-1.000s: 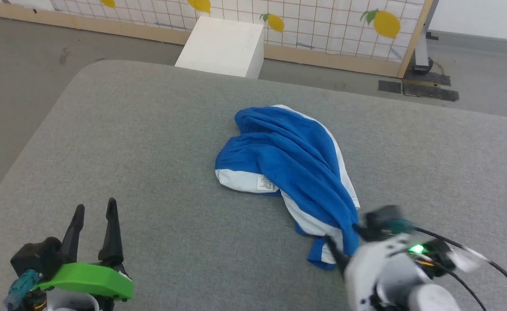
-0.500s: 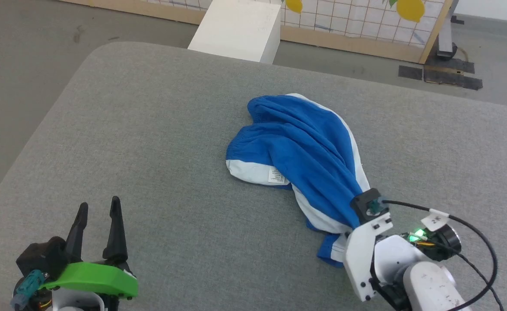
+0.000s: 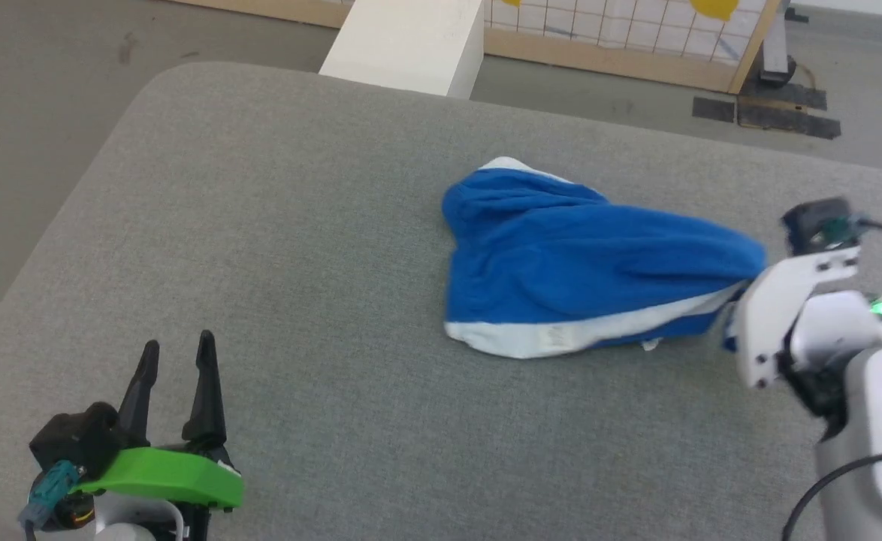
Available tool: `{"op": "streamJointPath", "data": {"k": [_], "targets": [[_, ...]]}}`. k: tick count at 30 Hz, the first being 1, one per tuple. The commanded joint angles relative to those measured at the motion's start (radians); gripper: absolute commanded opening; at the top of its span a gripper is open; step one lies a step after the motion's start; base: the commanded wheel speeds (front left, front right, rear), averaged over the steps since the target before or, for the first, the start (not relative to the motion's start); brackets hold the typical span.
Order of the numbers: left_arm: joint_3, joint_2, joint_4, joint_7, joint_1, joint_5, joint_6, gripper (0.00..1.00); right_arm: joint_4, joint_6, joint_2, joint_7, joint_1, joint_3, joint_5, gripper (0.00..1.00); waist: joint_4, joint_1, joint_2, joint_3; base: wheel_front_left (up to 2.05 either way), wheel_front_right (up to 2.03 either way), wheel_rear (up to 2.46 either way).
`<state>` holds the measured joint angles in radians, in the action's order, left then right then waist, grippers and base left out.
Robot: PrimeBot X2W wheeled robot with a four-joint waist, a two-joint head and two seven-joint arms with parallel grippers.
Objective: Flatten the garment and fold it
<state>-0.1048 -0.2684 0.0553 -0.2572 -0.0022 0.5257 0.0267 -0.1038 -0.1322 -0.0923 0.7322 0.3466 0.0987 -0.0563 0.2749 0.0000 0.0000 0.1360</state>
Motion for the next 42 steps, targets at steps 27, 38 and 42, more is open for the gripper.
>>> {"op": "streamJointPath", "data": {"k": [27,38,42], "targets": [[-0.039,0.006,0.03,0.02,0.001,-0.027,-0.008,1.0,0.095,0.002,0.041,-0.483,-0.172,0.212,0.072,1.0,-0.061,0.0,0.0,-0.096,0.0,0.0,0.0],[-0.056,0.022,-0.006,0.039,0.028,-0.014,0.008,1.0,0.015,0.002,0.042,-0.599,-0.415,0.152,0.277,1.0,-0.114,0.0,0.0,-0.118,0.0,0.0,0.0],[-0.081,0.034,-0.014,0.074,-0.017,0.011,-0.019,1.0,0.006,0.002,0.042,-0.621,-0.405,0.147,0.287,1.0,-0.138,0.0,0.0,-0.098,0.0,0.0,0.0]]}}
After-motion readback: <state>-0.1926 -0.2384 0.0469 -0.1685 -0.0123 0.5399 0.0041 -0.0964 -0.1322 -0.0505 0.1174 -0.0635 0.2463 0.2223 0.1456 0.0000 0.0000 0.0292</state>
